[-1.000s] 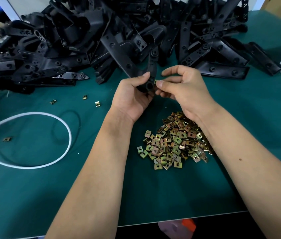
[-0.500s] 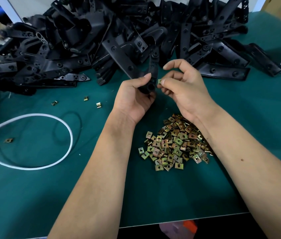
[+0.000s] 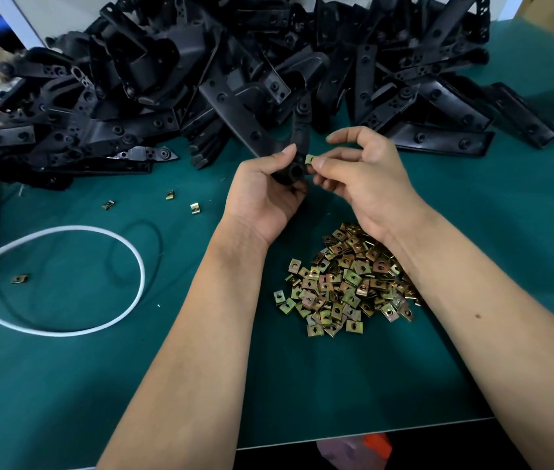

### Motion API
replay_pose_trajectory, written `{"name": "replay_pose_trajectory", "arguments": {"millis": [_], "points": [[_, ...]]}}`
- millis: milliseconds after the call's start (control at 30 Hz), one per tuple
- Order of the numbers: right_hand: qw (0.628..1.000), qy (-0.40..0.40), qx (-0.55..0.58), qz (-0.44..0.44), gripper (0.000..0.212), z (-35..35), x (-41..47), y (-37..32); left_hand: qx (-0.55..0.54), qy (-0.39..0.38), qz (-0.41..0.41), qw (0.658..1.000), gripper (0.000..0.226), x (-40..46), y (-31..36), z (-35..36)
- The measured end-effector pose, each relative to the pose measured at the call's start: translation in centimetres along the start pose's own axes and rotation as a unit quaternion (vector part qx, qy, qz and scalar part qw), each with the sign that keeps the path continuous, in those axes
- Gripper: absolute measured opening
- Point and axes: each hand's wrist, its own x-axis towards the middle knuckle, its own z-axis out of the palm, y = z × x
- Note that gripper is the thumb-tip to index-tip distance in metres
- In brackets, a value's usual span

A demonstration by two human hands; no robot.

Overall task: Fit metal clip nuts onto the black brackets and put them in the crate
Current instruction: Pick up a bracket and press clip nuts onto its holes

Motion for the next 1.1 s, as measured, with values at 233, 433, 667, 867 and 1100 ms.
{"name": "replay_pose_trajectory", "arguments": {"millis": [233, 433, 667, 867, 1100], "points": [[1.0, 0.0, 0.016, 0.012, 0.036, -0.2, 0.2, 0.1, 0.02, -0.003, -0.001, 1.0, 0.014, 0.0, 0.0, 0.1], [0.997, -0.021, -0.071, -0.016, 0.035, -0.9, 0.3, -0.1, 0.03, 0.007, -0.009, 0.999, 0.008, 0.0, 0.1, 0.1], [0.998, -0.035, -0.057, -0.009, 0.03, -1.1, 0.3, -0.1, 0.057, -0.021, -0.005, 0.998, 0.015, -0.3, 0.1, 0.3], [0.999, -0.02, 0.036, 0.026, 0.02, -0.5, 0.1, 0.0, 0.058, -0.05, 0.038, 0.996, 0.01, -0.2, 0.3, 0.2], [0.991, -0.034, 0.063, 0.115, 0.008, -0.8, 0.3, -0.1, 0.059, -0.051, 0.046, 0.996, 0.007, -0.2, 0.2, 0.0]]}}
